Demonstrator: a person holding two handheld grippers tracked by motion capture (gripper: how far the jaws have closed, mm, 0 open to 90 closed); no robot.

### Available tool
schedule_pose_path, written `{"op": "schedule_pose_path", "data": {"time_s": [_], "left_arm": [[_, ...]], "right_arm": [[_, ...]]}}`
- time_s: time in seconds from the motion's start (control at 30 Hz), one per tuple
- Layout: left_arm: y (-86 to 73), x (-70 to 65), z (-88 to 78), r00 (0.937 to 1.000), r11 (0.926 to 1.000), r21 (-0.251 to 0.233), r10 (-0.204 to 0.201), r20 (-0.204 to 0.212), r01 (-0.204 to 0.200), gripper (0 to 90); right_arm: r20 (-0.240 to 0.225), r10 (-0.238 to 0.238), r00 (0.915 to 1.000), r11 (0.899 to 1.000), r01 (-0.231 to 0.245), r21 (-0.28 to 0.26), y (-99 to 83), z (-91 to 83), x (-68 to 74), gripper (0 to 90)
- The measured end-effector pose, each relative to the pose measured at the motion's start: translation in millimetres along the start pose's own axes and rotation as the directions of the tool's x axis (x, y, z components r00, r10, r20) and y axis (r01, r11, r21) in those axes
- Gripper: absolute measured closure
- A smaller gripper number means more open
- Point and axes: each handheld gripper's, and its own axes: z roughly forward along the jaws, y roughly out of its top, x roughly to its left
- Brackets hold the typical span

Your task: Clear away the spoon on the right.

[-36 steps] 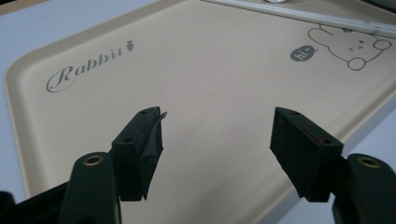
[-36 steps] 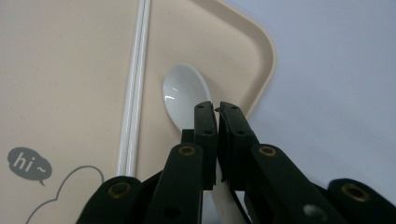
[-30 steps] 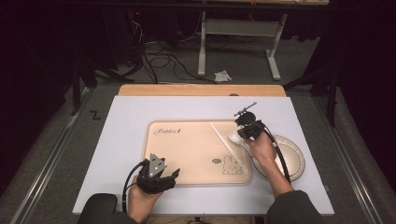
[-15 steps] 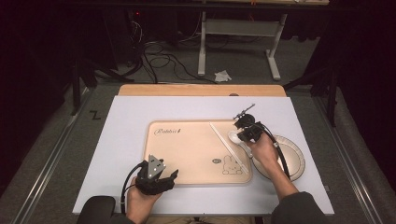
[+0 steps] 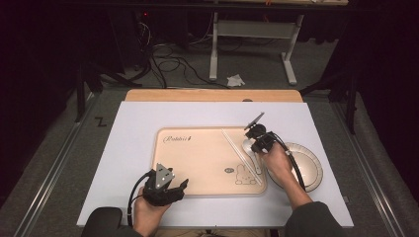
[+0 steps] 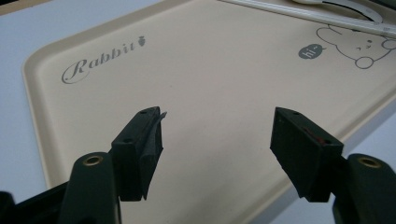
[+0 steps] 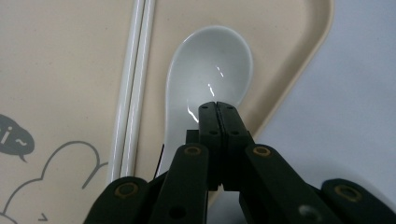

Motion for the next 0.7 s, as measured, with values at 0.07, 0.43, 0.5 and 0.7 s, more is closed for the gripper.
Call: {"op": "schedule_pose_path", "data": {"time_s": [0.07,0.43,0.5,0.7], "left_arm": [[0.0,-0.1,-0.1,1.0000,1.0000,-0.001,0.000,0.000,0.000,34.3],[1.5,-1.3,2.5,0.9999,1.0000,0.004,0.005,0.014,-0.005,34.0],[2.2,-1.5,3.5,0.9998,0.9999,0.007,0.008,0.018,-0.008,33.9],[5.5,-4.2,10.2,0.9986,0.9996,0.013,0.023,0.046,-0.024,33.7]], "right_arm": [[-0.002,-0.001,1.0000,1.000,0.001,-0.022,-0.5,-0.9,-0.8,90.0],[-0.076,0.001,0.9971,0.980,-0.016,-0.199,-25.7,-34.8,-1.7,79.0],[-0.088,0.005,0.9961,0.976,-0.025,-0.217,-32.7,-37.5,-1.9,75.1],[-0.123,0.033,0.9918,0.960,-0.065,-0.271,-54.0,-47.4,-4.5,68.1]]}}
